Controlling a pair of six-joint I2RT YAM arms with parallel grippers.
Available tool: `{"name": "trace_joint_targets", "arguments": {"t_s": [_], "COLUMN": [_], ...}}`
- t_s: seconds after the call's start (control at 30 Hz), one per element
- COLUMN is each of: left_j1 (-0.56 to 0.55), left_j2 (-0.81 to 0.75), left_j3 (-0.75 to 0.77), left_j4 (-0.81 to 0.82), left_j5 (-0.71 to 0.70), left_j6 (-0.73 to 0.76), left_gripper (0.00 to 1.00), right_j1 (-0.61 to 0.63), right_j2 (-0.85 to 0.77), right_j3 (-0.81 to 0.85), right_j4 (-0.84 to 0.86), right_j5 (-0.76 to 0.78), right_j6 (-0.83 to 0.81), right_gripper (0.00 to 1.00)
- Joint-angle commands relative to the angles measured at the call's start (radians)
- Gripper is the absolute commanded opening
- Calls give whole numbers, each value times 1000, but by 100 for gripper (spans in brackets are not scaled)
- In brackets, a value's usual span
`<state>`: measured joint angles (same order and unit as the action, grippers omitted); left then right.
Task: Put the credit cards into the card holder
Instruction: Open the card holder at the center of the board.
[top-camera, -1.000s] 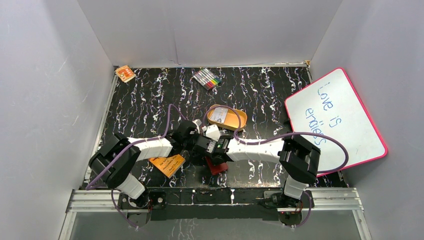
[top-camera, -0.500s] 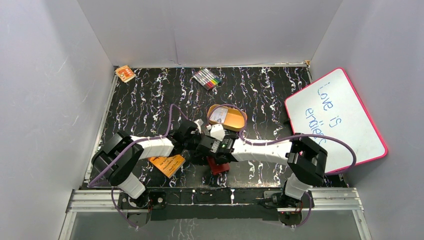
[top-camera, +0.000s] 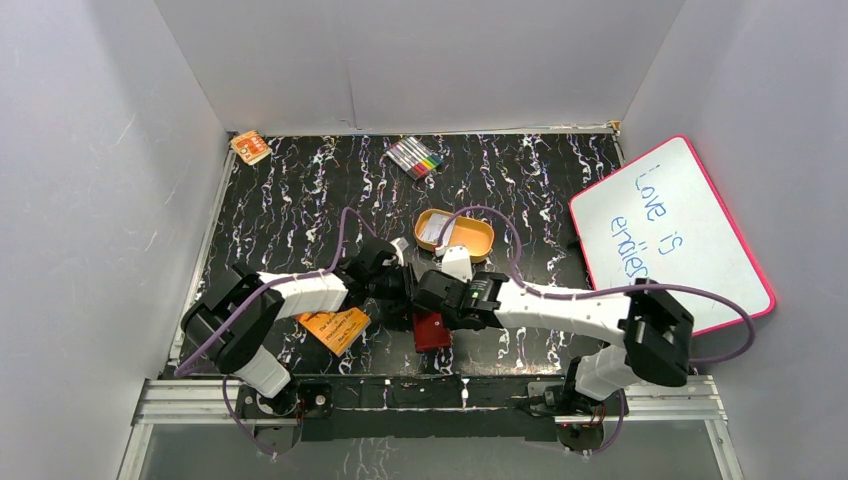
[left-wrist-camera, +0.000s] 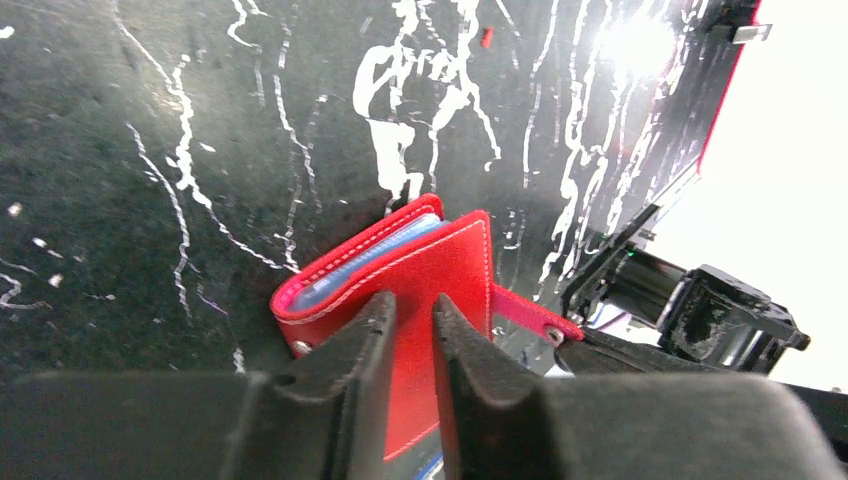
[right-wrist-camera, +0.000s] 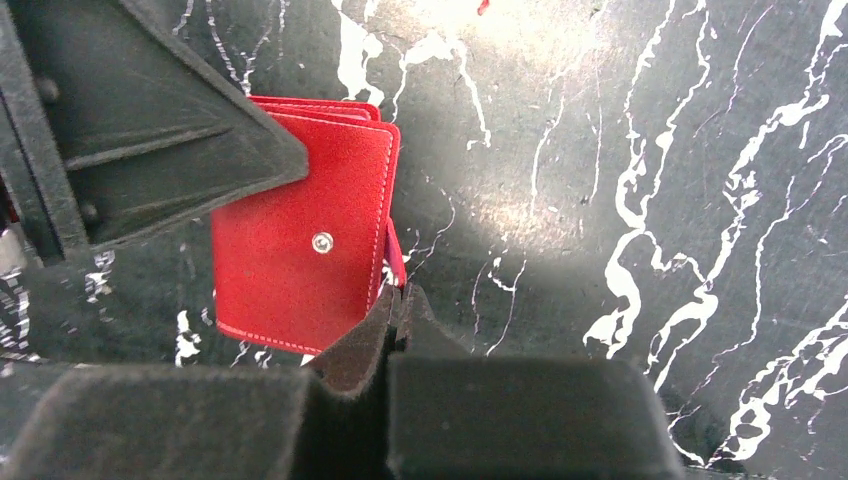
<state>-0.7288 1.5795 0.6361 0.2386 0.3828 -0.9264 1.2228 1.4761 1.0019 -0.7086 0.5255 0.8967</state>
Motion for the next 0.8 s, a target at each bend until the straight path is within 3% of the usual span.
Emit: {"name": "trace_joint_targets", "arguments": {"t_s": [0.0,0.13,0.43,0.77], "left_j1": [-7,-8,-6,-6], "left_j2": [-58,-135,-214,-210], "left_j3": [35,48,33,46], "left_j4": [-152,-195,-232,-232], "left_j5": [-22,-27,-42,-33], "left_j6": [30,22,21,31], "left_gripper": [29,48,73,76], "right_j1": [-7,-6,-6,-7], "right_j2": [-121,-198,-259,-246], "right_j3": [-22,-55,-70,-68], "right_j4": [-4,49,143,178], "right_j5": [-6,-47,-97,-123], "right_j6": [49,39,-7,-18], "right_gripper": [0,0,0,0]}}
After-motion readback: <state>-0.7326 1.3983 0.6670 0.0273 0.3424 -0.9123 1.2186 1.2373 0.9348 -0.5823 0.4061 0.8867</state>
